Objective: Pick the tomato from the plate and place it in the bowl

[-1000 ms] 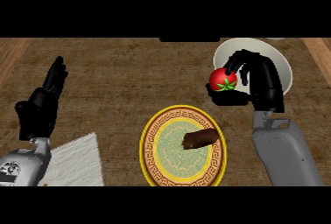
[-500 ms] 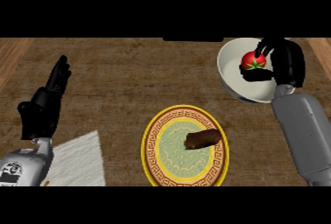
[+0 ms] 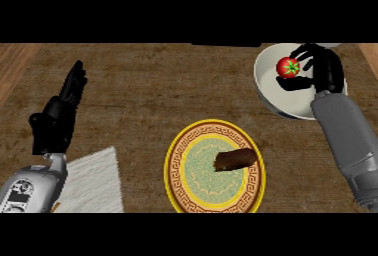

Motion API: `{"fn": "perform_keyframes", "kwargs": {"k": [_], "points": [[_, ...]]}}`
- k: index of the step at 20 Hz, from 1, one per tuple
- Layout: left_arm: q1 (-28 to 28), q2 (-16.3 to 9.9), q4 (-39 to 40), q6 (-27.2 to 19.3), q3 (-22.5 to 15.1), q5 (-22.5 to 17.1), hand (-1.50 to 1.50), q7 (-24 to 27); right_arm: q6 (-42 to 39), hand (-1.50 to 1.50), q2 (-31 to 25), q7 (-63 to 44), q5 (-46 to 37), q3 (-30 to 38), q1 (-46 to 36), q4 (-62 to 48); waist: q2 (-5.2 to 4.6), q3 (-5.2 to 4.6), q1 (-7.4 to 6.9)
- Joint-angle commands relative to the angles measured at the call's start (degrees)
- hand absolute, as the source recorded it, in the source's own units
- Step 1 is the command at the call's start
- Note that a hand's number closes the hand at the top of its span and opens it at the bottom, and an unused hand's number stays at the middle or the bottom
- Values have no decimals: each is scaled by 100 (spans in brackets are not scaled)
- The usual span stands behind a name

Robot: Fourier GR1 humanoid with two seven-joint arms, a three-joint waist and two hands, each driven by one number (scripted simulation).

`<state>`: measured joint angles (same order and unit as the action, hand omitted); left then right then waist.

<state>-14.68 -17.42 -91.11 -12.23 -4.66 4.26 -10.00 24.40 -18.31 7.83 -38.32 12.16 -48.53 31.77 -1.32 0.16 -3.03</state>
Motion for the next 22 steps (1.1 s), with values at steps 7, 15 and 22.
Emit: {"fn": "perform_keyframes", "kwargs": {"k": [7, 15, 22], "points": [[-181, 132, 173, -34, -8, 104, 0, 68, -711, -150, -138, 1729, 1028, 933, -594, -1214, -46, 9, -65], [-10, 33, -71, 89, 205, -15, 0, -165, -1501, -150, -845, 2590, 1733, 1633, -340, -1643, 33, 2, 75], [103, 40, 37, 148, 289, 98, 0, 129, -2728, -150, -1423, 2714, 2217, 1930, -178, -1753, 72, -5, 165]]}}
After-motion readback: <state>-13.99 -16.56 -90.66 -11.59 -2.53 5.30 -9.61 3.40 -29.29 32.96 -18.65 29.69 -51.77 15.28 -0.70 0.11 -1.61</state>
